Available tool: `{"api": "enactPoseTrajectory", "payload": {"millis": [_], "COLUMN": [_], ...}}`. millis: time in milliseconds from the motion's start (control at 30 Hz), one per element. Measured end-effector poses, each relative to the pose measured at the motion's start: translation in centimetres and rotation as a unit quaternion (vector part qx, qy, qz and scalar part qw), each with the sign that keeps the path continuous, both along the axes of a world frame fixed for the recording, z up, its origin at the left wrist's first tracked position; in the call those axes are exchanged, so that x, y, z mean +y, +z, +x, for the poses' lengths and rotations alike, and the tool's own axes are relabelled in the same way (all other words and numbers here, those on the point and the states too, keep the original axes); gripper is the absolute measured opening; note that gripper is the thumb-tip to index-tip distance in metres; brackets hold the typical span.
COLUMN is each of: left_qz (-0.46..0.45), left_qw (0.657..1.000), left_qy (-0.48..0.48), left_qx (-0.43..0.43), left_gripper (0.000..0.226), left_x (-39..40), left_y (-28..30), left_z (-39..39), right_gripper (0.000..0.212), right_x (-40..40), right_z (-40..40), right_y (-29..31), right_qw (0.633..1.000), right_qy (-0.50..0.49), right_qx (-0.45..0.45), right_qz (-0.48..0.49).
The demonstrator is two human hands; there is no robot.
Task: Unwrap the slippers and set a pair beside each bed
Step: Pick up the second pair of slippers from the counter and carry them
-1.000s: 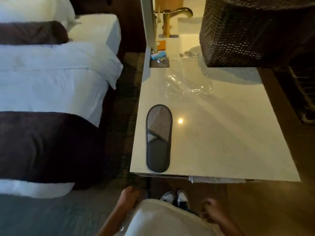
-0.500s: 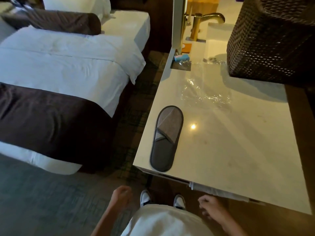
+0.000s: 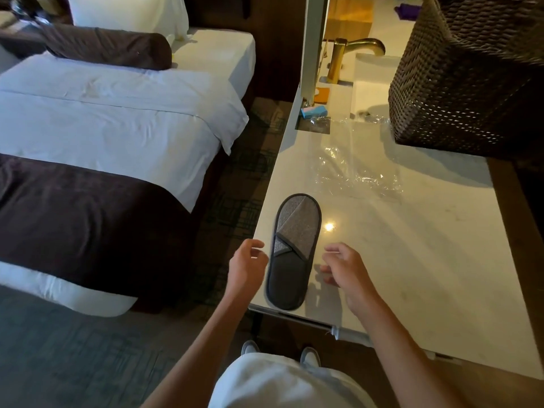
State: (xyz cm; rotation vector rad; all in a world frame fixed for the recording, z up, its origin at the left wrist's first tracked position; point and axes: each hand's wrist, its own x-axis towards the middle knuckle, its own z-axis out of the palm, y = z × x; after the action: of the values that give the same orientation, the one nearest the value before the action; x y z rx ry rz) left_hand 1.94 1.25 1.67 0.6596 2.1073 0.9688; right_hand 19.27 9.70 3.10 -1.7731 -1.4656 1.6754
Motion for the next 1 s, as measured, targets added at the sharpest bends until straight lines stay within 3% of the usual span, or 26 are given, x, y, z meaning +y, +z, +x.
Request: {"api": "enactPoseTrajectory", "payload": {"millis": [133,233,333,500,667,767,900,1000], "left_qz": [-0.017,-0.042,-0.062,-0.072,-0.036,0.011,0.057,0.098], "left_qw": [1.000,0.999,0.998,0.997,0.995,0.988,0.970,0.954], "left_qy": [-0.003,0.011,0.018,0.031,0.055,0.070,0.120,0.192], "left_qx": [-0.006,0.004,0.007,-0.004,-0.069,-0.138,-0.204,-0.209], "left_gripper": [0.029,0.032,0.022,0.015,0.014,0.010,0.012,0.016], "left_x": [1.9,2.8,3.5,3.7,2.9,1.1,-2.5,-5.8], "left_y": [-0.3,-0.7,-1.1,-1.6,-1.5,-0.8,0.1,0.7], "left_z": [0.7,0.8,1.0,1.1,1.0,1.1,0.6,-0.2], "right_gripper": [0.038,0.026,0.007,0.012,0.013,0.033,0.020,0.024], "right_x": [1.4,1.8,2.0,2.1,1.8,1.5,0.2,-1.3], "right_z": [-2.2,-3.0,-3.6,-3.9,-3.2,-2.8,-3.7,-5.7], "right_y": [-2.5,-3.2,-3.8,-4.7,-4.9,-4.2,-2.2,-0.9], "right_qw": [0.998,0.995,0.992,0.987,0.993,0.995,0.994,0.986], "right_qy": [-0.009,-0.014,-0.005,0.013,0.036,0.050,0.106,0.164], "right_qx": [-0.055,-0.092,-0.118,-0.145,-0.101,-0.078,-0.016,0.022], "right_qz": [0.007,0.024,0.042,0.061,0.049,0.041,0.029,0.013]}}
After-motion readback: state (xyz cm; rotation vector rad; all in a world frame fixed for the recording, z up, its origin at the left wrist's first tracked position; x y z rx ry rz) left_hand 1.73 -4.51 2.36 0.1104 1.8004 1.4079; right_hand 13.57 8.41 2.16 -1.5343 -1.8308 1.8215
